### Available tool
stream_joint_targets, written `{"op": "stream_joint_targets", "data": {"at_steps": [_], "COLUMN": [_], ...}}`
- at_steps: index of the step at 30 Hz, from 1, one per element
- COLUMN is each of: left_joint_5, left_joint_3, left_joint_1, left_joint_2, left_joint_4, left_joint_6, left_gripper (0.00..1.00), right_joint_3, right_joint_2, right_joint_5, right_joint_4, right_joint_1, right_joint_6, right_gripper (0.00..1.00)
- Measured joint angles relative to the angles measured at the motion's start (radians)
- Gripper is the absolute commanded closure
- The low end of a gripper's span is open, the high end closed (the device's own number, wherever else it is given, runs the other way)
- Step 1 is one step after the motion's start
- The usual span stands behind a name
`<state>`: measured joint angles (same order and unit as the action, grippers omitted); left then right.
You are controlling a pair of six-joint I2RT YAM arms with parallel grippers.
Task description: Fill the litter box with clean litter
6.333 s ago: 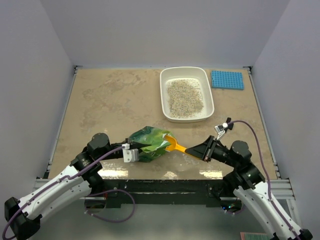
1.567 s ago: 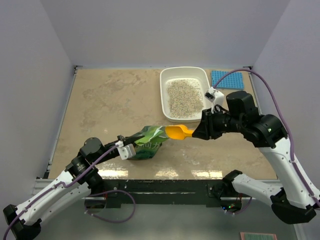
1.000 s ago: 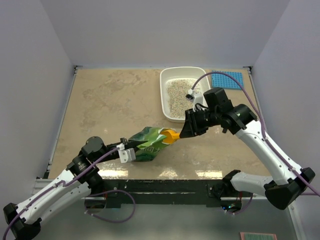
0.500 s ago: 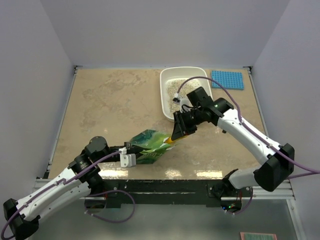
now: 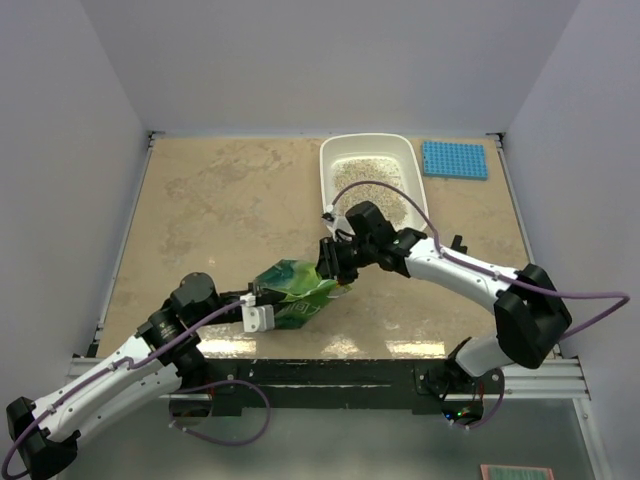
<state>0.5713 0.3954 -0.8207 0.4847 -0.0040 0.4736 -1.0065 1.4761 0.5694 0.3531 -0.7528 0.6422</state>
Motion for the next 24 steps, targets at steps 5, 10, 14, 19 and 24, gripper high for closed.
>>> {"op": "stream_joint_targets", "data": {"at_steps": [5, 10, 14, 19, 24], "left_joint_5": [-0.003, 0.01, 0.044, 0.094, 0.098], "left_joint_3": [0.0, 0.0, 0.0, 0.0, 0.0], "left_joint_1": [0.0, 0.0, -0.001, -0.012, -0.019], "left_joint_2": [0.0, 0.0, 0.004, 0.021, 0.021], "left_joint_4": [-0.04, -0.058, -0.076, -0.096, -0.096], "left_joint_6": [0.001, 0.01, 0.021, 0.043, 0.052], "left_gripper": [1.0, 1.0, 1.0, 1.0, 1.0], "right_joint_3": [0.122, 0.252, 0.376, 0.551, 0.69], "right_joint_2": [0.042, 0.037, 0.027, 0.013, -0.052], "right_joint_5": [0.07, 0.109, 0.114, 0.109, 0.102], "right_joint_4": [-0.297, -0.552, -0.772, -1.057, -1.23], "right_joint_1": [-0.019, -0.019, -0.021, -0.025, -0.026], "right_joint_6": [0.125, 0.237, 0.338, 0.488, 0.6], "right_gripper": [1.0, 1.0, 1.0, 1.0, 1.0]}}
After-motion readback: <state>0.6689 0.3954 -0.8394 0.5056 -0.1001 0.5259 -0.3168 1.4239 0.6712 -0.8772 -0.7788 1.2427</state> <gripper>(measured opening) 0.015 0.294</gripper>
